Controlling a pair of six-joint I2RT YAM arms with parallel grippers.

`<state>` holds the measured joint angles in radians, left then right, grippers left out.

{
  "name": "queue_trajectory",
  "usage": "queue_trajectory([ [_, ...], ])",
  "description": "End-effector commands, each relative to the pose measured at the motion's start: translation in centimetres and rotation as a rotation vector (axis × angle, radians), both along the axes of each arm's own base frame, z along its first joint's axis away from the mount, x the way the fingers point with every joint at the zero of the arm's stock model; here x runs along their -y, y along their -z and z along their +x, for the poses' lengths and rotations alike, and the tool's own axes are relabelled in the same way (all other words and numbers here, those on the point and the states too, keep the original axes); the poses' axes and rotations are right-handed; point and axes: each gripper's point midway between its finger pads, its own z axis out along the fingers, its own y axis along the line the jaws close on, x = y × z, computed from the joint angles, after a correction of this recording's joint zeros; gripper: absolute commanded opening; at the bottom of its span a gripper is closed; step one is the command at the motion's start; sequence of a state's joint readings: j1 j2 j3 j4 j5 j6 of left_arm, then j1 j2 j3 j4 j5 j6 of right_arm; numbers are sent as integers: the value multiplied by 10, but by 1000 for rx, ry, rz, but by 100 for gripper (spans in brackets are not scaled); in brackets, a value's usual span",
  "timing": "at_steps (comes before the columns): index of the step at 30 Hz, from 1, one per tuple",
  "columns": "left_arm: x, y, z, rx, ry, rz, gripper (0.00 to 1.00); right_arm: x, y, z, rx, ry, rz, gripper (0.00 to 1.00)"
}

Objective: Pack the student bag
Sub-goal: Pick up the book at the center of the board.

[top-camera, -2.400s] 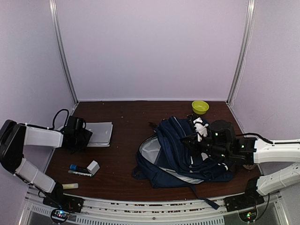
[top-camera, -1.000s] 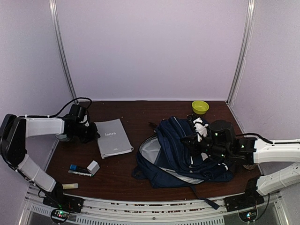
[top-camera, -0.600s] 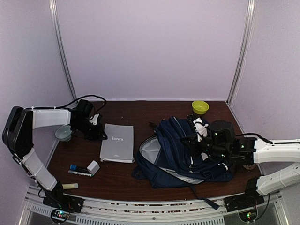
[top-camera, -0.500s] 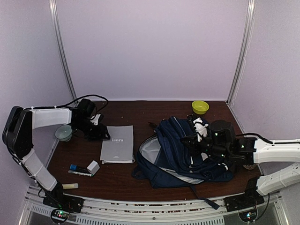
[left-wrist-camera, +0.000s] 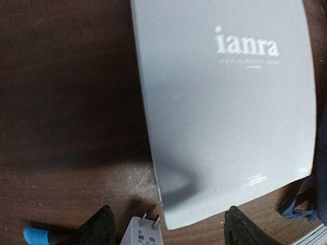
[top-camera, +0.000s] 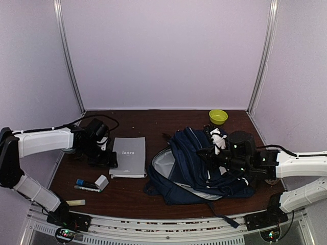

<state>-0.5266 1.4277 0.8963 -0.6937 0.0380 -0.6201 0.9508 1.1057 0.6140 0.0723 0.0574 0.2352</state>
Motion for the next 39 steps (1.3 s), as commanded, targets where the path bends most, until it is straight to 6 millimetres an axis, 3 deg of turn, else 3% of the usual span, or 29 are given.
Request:
queue_trajectory([
  [1, 11, 13, -12, -19, -38, -112, 74, 14, -11, 19, 55, 100, 4, 0],
  [12, 36, 31, 0, -12, -17, -229, 63, 15, -11, 20, 54, 105, -1, 0],
  [22, 28, 23, 2, 44, -63, -256, 52, 13, -9, 21, 46, 105, -10, 0],
  [30, 20, 41, -7, 20, -95, -255, 43, 11, -8, 22, 42, 103, -15, 0],
  [35, 20, 49, -5, 18, -108, -256, 23, 13, -9, 21, 44, 105, -13, 0],
  [39, 23, 46, -2, 43, -105, -275, 1, 13, -9, 21, 46, 107, -10, 0],
])
